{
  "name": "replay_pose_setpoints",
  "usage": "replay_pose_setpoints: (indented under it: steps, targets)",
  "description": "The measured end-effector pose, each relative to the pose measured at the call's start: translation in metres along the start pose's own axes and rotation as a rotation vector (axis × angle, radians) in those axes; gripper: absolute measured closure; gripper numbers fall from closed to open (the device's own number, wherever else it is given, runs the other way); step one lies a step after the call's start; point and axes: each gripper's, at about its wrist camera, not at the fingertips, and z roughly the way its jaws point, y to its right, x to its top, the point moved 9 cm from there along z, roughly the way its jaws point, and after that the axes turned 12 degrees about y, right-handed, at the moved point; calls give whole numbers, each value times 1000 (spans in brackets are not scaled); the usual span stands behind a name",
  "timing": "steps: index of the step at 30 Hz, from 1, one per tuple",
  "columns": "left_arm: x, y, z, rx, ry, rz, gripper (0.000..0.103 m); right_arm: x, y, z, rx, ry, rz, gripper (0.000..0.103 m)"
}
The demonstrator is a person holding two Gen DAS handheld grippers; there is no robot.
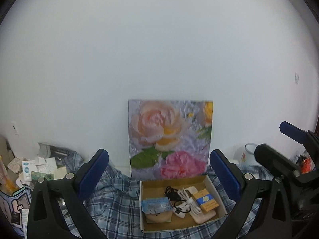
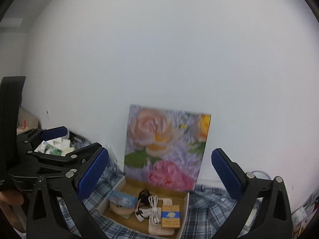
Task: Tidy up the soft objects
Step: 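Withdraw both grippers back from the box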
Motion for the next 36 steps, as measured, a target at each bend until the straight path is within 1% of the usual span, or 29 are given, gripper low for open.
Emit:
replay_pose_setpoints:
  steps: [3, 8, 9, 11, 13, 14, 17, 20, 23, 28, 30, 34, 36]
  targets:
    - [15, 2, -20, -11, 53, -9, 0, 21, -5, -21, 44, 62, 33, 0]
    - [35, 13, -52, -15, 113, 18, 0, 43, -12, -49, 126, 123, 65, 0]
    - [37, 14, -57, -18, 122, 16, 0, 46, -12, -55, 132, 138, 70, 0]
    - [38, 16, -69, -13, 136, 4, 0, 51, -15, -72, 105, 187, 31, 0]
    - [33, 19, -82, -25, 139, -2, 0, 44, -19, -83, 92, 180, -25, 0]
    - [29, 21, -88, -33, 136, -4, 0, 40, -21, -88, 97, 174, -31, 0]
    - [12, 26, -102, -36, 123, 32, 0, 24, -19, -102, 126, 150, -10, 0]
    - [-5, 31, -112, -53, 105, 49, 0, 8, -14, -110, 115, 140, 1, 0]
    - [-18, 32, -123, -51, 105, 51, 0, -7, -11, -116, 113, 126, 12, 0]
    - [-39, 33, -131, -64, 75, 49, 0, -27, -13, -119, 120, 92, 14, 0]
    - [-47, 31, -131, -58, 59, 43, 0, -36, -14, -119, 122, 79, 13, 0]
    - [-66, 31, -127, -56, 24, 51, 0, -53, -17, -117, 123, 51, 6, 0]
    - [-76, 31, -123, -63, 4, 50, 0, -62, -19, -115, 138, 31, 6, 0]
